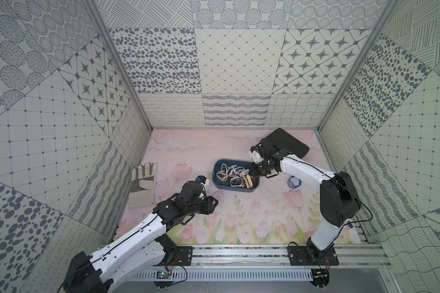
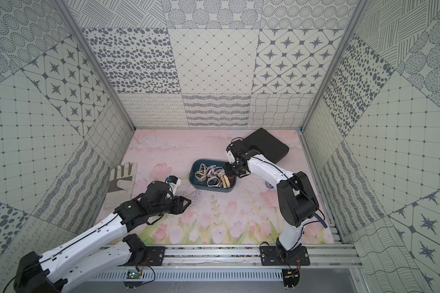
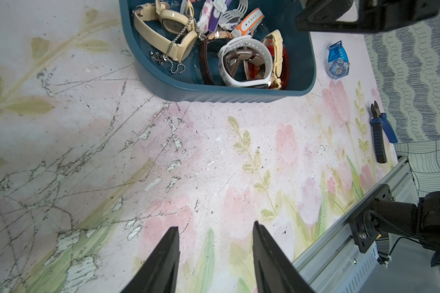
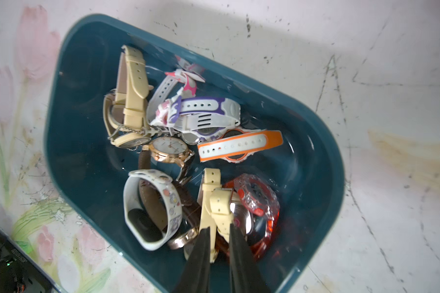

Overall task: Put the watch into the storage box
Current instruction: Adjust the watch in the storage box, then pick up the watch at the center of the board.

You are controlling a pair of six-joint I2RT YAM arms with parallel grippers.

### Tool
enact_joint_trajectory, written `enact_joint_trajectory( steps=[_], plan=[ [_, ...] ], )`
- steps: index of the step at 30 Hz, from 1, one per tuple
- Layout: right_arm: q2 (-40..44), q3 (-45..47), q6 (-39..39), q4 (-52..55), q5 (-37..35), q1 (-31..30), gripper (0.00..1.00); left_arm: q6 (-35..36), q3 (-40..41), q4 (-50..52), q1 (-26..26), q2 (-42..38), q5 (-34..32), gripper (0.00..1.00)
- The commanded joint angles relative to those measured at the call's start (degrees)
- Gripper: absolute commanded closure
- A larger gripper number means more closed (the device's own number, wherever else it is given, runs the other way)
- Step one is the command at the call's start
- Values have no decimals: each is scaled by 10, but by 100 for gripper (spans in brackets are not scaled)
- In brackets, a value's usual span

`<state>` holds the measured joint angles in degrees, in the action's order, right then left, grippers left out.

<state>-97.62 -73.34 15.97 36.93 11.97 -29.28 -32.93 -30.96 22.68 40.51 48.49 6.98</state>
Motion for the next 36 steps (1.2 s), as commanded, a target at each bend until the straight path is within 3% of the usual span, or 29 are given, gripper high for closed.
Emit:
enact_joint_trajectory(
  steps=[1, 2, 4, 6, 10, 14, 17, 19, 24, 27, 28, 31, 36],
  plan=[
    [93, 51, -10, -61, -39, 15, 74, 4, -7, -54, 1, 1, -61, 48],
    [122, 82, -7, -87, -52, 28, 68, 8, -9, -69, 0, 0, -79, 47],
    [173, 142, -2, -135, -83, 55, 53, 22, -10, -99, -4, -4, -125, 36],
    [221, 206, 6, -190, -121, 80, 29, 32, -5, -137, -11, -5, -203, 20],
    [275, 307, 15, -303, -171, 104, 13, 53, 24, -251, -65, 10, -271, 3],
    [288, 368, -21, -401, -276, 106, 6, 94, 76, -454, -128, 66, -292, 1],
    [289, 391, -45, -438, -332, 118, 2, 119, 56, -508, -186, 138, -293, 0],
    [299, 413, -66, -483, -358, 123, 1, 143, 55, -564, -214, 190, -329, 0],
    [343, 484, -82, -591, -378, 145, 1, 253, 139, -816, -266, 258, -346, 0],
    [336, 513, -90, -665, -393, 157, 1, 313, 153, -879, -278, 294, -364, 1],
    [330, 515, -98, -678, -394, 161, 1, 328, 162, -908, -283, 303, -343, 1],
    [314, 500, -115, -668, -378, 164, 1, 332, 159, -914, -284, 311, -310, 0],
    [279, 390, -70, -450, -333, 168, 1, 303, 110, -746, -288, 265, -287, 0]
  ],
)
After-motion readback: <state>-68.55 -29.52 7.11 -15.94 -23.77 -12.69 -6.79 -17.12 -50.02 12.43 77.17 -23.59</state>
